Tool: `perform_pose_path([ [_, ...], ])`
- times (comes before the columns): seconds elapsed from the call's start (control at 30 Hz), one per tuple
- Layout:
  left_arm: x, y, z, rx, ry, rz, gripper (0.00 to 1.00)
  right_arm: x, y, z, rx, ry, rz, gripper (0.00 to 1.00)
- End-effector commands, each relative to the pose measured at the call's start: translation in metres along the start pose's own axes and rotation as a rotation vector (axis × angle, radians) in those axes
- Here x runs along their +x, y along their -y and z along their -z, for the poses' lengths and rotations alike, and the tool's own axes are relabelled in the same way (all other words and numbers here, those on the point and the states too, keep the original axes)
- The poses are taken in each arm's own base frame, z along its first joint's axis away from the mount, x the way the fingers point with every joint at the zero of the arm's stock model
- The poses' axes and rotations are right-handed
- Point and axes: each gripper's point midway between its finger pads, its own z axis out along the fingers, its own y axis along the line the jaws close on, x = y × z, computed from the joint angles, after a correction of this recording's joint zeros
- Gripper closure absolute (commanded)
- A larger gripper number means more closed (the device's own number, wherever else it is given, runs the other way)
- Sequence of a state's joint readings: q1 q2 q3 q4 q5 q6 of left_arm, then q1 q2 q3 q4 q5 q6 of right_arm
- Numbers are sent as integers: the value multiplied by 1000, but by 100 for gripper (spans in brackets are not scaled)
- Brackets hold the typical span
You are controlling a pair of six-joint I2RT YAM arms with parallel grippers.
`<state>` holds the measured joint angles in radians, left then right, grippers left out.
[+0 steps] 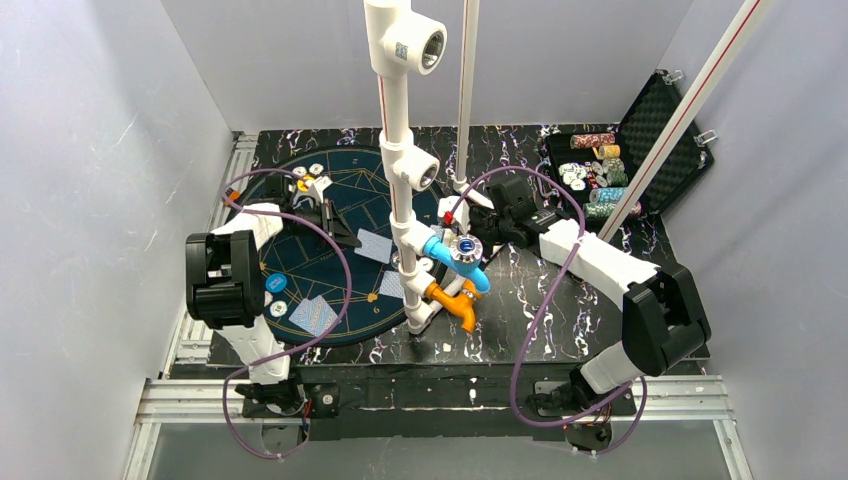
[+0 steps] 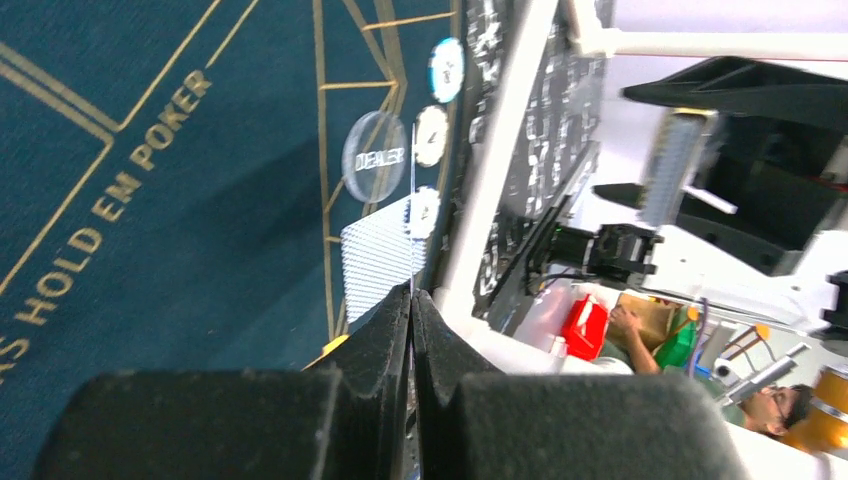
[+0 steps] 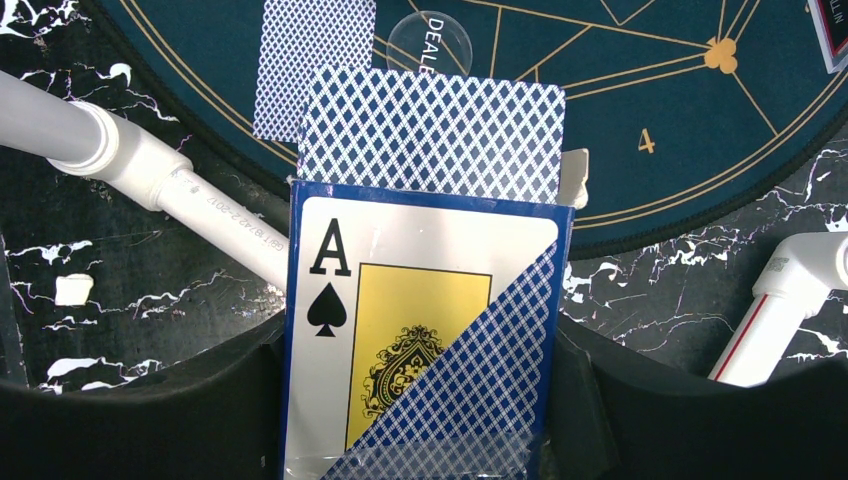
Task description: Distribute texas hold em gaming equipment
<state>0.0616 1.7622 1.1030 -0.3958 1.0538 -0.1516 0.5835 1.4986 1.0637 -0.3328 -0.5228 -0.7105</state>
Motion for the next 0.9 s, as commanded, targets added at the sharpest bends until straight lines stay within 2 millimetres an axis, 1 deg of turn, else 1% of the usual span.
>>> perform_pose_path([
  [0.0,15,-34,-3,-155,-28,10,100,-20,9,9,38,57,49,99],
  [0.1,19,-48,-5,-221,-30,20,100,-19,9,9,36,54,47,99],
  [0.27,29,-57,-10,-283,-60,-2,100,-19,9,8,33,57,46,99],
  [0.33,37,-54,-21,-290,-92,-24,100,-19,9,7,31,57,47,99],
  [0.57,41,-48,-42,-253,-130,-20,100,-19,9,7,29,54,45,99],
  [0.73,44,-40,-54,-204,-161,-14,100,-19,9,7,26,53,45,99],
  [0.8,46,-36,-57,-178,-175,-6,83,-19,8,6,23,53,46,99],
  [0.87,47,-34,-56,-180,-174,-9,65,-19,9,6,21,54,44,99],
])
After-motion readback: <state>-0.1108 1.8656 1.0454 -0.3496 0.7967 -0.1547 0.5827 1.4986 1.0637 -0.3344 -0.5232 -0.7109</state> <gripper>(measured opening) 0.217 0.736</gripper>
